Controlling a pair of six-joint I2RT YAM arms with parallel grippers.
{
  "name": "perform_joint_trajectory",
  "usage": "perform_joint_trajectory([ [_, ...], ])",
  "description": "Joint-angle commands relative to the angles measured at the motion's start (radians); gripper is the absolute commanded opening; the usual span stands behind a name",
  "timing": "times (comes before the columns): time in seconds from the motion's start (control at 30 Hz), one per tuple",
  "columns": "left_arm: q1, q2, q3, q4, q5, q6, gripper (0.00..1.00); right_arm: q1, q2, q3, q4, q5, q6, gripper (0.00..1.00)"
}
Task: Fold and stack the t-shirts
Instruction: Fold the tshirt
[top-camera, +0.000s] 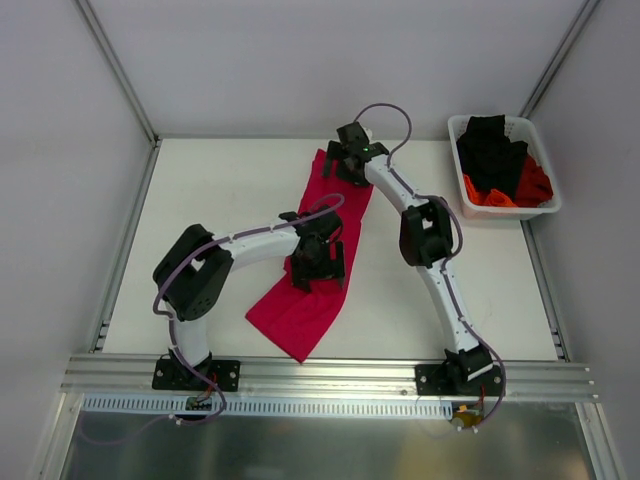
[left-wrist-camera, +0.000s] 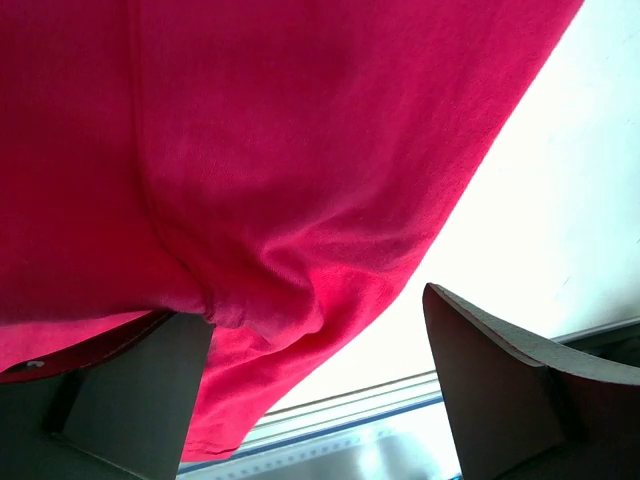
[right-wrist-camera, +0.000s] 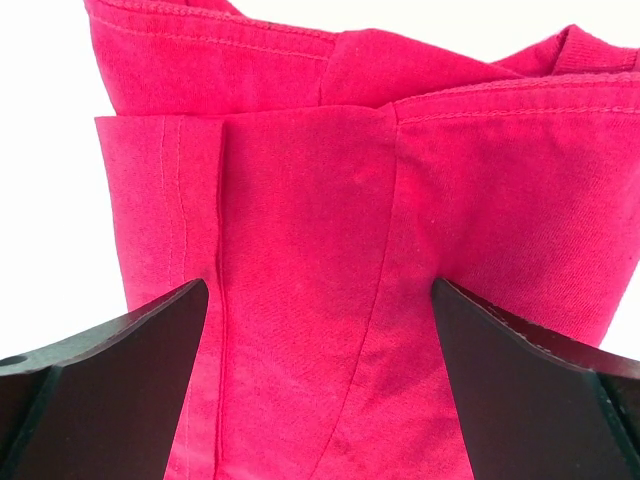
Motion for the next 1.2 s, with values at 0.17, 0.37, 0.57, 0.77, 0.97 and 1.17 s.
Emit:
perform_joint_trajectory([
  [0.17,-0.006,-0.213,-0.015,-0.085,-0.122,-0.077,0.86,-0.010,-0.222,-0.052,-0.041,-0.046,-0.108,0.99],
  [0.37,-0.004,-0.239,-0.020,-0.117,-0.238,0.170,0.86,-0.004,-0.343,-0.220,-0.070,-0.082,-0.127,0.99],
  [0.57,-0.015,-0.239,-0.116,-0.097,-0.217,0.283,0.83,0.002,-0.400,-0.406,-0.011,-0.054,-0.099,0.99],
  [0.77,-0.032,-0.238,-0.202,-0.048,-0.175,0.195,0.82,0.011,-0.348,-0.399,0.018,-0.059,-0.070,0.98],
  [0.97,-0.107,-0.181,-0.187,-0.028,-0.130,0.051,0.81,0.026,-0.235,-0.294,0.003,-0.036,-0.065,0.98],
  [1.17,-0.119,-0.135,-0.230,-0.027,-0.077,-0.092,0.80,0.029,-0.117,-0.170,-0.055,-0.010,-0.067,0.96],
])
